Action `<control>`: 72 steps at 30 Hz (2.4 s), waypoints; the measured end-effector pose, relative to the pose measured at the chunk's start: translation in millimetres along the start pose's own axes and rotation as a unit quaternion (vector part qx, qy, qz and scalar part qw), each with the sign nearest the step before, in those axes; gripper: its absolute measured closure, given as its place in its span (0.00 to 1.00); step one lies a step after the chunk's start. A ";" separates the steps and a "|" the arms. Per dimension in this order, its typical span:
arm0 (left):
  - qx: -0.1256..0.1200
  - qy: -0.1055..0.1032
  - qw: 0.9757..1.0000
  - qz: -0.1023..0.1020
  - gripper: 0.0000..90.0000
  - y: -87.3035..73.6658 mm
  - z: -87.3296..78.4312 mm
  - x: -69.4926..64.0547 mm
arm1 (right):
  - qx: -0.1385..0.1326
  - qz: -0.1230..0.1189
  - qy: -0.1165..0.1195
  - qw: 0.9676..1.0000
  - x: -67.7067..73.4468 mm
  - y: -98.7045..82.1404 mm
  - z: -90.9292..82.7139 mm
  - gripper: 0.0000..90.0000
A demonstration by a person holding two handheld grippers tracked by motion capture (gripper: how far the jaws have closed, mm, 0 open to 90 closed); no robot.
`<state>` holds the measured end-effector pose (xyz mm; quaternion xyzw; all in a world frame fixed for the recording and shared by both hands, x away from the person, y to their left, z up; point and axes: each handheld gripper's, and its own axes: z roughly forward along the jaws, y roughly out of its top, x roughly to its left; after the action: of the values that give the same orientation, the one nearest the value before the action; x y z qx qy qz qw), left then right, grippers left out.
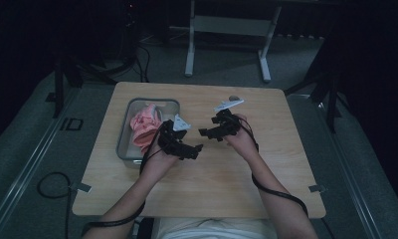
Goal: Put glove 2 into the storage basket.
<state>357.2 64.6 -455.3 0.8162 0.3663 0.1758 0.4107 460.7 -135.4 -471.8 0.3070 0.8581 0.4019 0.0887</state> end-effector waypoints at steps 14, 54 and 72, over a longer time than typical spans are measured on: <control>-0.003 -0.033 0.999 0.028 0.04 -20.5 21.8 -20.9 | 0.011 0.002 -0.012 1.000 -17.5 -37.7 -4.9 0.21; 0.040 -0.098 0.993 0.056 0.03 -85.0 60.2 -47.0 | 0.031 0.051 -0.078 0.995 -48.9 -127.1 -33.0 0.18; 0.032 -0.082 0.995 0.050 0.03 -88.5 56.9 -44.0 | -0.006 0.081 -0.125 0.989 -64.7 -152.8 -52.1 0.16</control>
<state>321.0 36.0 -559.7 0.8579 0.2951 0.1171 0.4039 421.8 -281.8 -557.2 0.4229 0.8099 0.3718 0.1644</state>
